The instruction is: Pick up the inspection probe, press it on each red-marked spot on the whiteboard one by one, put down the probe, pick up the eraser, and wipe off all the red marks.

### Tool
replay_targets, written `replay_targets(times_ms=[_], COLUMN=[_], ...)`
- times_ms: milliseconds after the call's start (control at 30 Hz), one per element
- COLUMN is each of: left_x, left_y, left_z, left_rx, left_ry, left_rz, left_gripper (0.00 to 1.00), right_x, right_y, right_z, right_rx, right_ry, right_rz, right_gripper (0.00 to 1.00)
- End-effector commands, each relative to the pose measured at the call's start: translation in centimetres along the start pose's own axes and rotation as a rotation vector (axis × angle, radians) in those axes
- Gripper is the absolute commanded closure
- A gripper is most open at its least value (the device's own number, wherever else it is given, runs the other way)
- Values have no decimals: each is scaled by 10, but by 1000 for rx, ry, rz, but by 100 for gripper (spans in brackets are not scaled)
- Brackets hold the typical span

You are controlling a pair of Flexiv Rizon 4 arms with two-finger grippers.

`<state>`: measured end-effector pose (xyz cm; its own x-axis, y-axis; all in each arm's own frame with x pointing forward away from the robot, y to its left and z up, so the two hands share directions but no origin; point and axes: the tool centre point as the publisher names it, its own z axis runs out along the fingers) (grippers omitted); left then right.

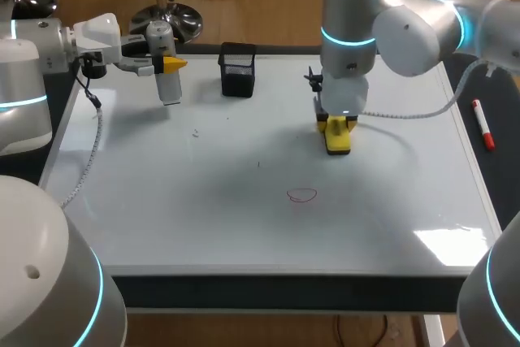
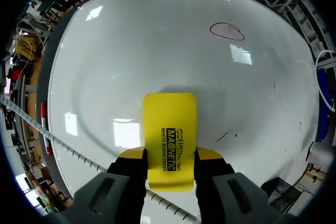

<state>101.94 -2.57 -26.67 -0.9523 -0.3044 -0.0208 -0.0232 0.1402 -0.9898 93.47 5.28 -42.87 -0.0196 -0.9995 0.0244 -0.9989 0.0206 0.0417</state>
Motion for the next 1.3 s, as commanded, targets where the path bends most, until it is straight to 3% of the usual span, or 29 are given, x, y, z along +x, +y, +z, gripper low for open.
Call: replay_targets(times_ms=[33,333,833,1300], left_x=[0,0,0,0], left_y=[-1,-1,-1,-1], left_z=[0,0,0,0], left_rx=[1,1,1,1], left_ry=[-1,-1,-1,-1], left_rz=[1,1,1,1], left_gripper=[100,100,100,100], right_x=[13,26,66,108], right_y=[-7,-33,-91,-105], right_z=[-20,-39,-52,-56], right_rx=[3,2,16,26], right_ry=[-16,3,40,32], right_rz=[-2,-18,-16,71], right_gripper=[100,100,100,100])
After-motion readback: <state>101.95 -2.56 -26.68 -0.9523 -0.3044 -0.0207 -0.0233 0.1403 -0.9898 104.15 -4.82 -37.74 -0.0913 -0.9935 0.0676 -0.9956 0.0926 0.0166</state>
